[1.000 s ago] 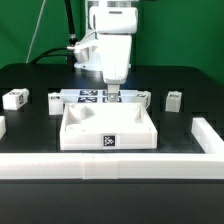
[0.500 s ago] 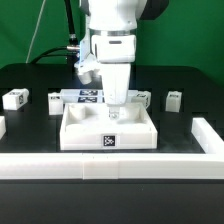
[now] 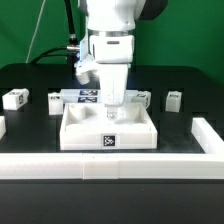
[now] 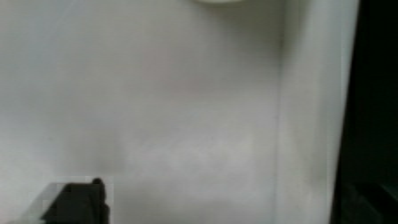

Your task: Assemble one leg

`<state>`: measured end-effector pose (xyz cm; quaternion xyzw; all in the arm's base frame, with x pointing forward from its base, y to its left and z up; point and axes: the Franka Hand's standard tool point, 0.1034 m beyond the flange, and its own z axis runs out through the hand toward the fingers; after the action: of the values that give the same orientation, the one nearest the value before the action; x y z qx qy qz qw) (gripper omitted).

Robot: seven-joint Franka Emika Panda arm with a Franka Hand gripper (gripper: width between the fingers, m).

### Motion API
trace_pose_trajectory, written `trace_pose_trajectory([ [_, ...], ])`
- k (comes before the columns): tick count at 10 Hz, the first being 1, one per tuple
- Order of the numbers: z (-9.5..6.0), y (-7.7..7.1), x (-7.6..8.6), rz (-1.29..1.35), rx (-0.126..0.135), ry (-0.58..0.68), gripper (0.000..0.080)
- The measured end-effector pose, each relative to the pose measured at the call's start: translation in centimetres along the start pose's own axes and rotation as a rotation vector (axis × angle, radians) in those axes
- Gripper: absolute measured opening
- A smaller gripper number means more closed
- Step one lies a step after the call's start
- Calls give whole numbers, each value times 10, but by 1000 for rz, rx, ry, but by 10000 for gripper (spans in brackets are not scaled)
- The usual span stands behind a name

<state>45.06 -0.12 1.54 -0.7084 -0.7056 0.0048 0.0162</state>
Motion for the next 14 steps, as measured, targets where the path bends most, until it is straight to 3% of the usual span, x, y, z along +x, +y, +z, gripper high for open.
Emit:
trace_pose_trajectory([
  [1,0,0,0,0,1,0,521],
  [4,1,-1,0,0,2,0,76],
  [12,1,0,1,1,1,0,57],
  [14,1,10,21,33,-9,10,57],
])
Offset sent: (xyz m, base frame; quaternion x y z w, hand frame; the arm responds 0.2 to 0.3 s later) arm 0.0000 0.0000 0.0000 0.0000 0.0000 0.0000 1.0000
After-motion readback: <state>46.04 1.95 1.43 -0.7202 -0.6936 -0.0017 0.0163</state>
